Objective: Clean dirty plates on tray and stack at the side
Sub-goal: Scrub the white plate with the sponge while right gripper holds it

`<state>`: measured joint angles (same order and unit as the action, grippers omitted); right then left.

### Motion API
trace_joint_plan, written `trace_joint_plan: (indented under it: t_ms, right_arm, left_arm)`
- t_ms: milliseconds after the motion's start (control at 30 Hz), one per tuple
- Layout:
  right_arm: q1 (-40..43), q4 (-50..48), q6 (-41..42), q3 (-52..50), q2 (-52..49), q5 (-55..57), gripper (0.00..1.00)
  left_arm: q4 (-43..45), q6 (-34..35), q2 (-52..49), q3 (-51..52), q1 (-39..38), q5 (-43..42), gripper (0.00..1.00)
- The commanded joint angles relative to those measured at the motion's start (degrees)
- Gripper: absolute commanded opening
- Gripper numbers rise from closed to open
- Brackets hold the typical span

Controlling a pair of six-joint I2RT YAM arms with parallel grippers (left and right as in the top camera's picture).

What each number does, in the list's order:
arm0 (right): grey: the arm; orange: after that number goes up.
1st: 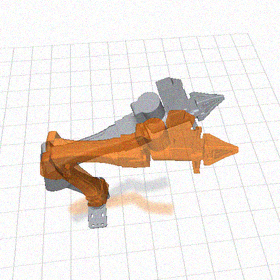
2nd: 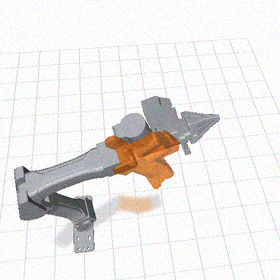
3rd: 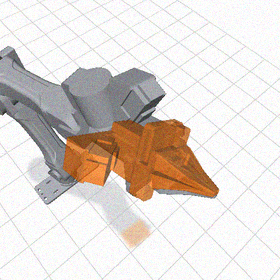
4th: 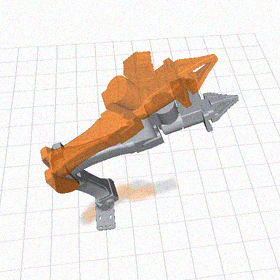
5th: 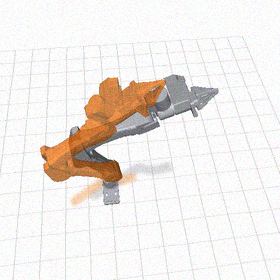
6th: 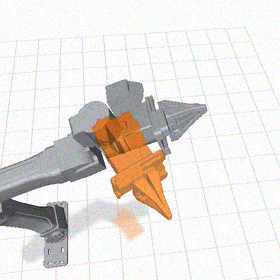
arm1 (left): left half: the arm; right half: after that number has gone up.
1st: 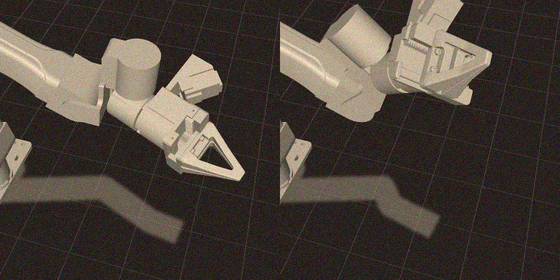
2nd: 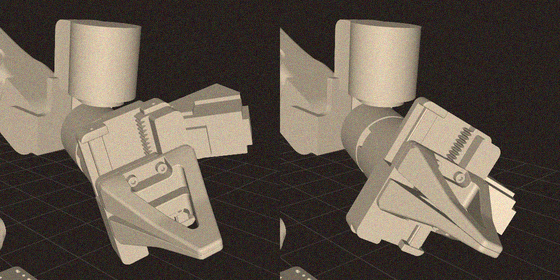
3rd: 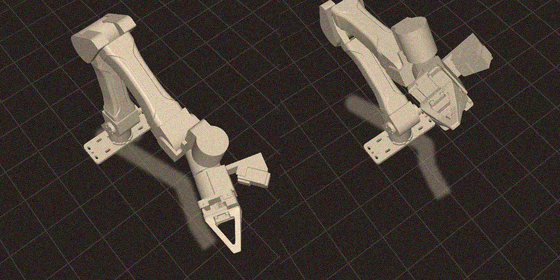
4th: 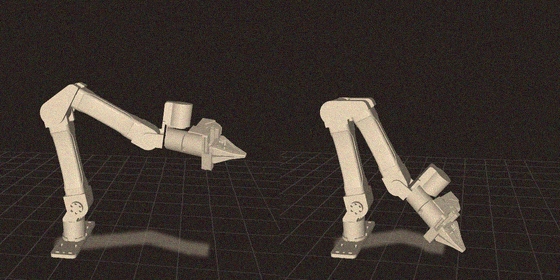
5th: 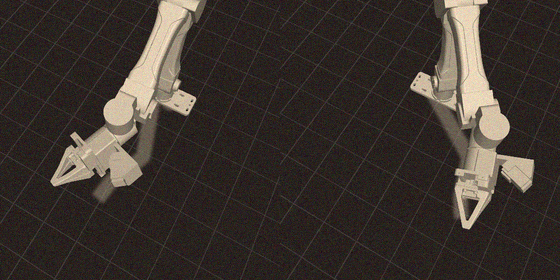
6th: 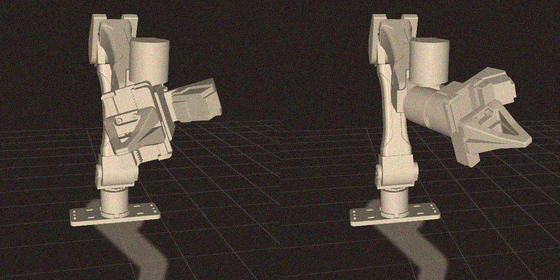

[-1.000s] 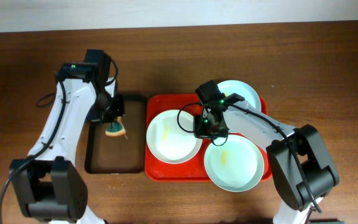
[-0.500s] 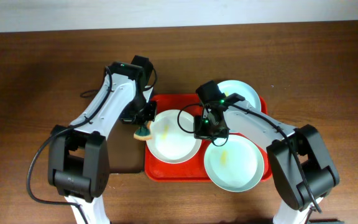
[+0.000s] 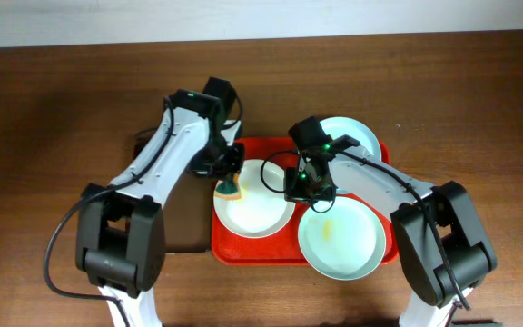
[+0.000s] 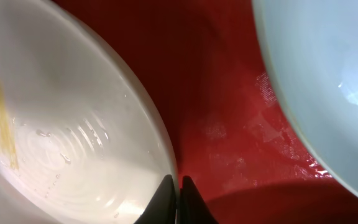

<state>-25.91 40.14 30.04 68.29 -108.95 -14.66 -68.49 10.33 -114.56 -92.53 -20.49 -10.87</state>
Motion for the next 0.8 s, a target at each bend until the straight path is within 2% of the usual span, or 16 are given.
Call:
trace_joint_plan:
  t_ms: [0, 433, 533, 767]
  right_arm:
    - [0.11, 0.13, 0.46, -0.04, -0.50, -0.52, 0.04]
    - [0.11, 0.44, 0.46, -0.04, -0.50, -0.52, 0.04]
    - [0.11, 0.35, 0.46, -0.04, -0.50, -0.52, 0.04]
    - [0.11, 0.33, 0.46, -0.04, -0.50, -0.52, 0.04]
  left_arm:
    - [2.47, 0.13, 0.35, -1.36, -2.05, -1.77, 0.00]
    - [5.53, 0.37, -3.50, 2.38, -4.66, 1.99, 0.00]
    - [5.99, 0.39, -4.28, 2.93, -4.63, 6.47, 0.00]
    - [9.62, 0.37, -4.50, 6.27, -4.66, 6.47, 0.00]
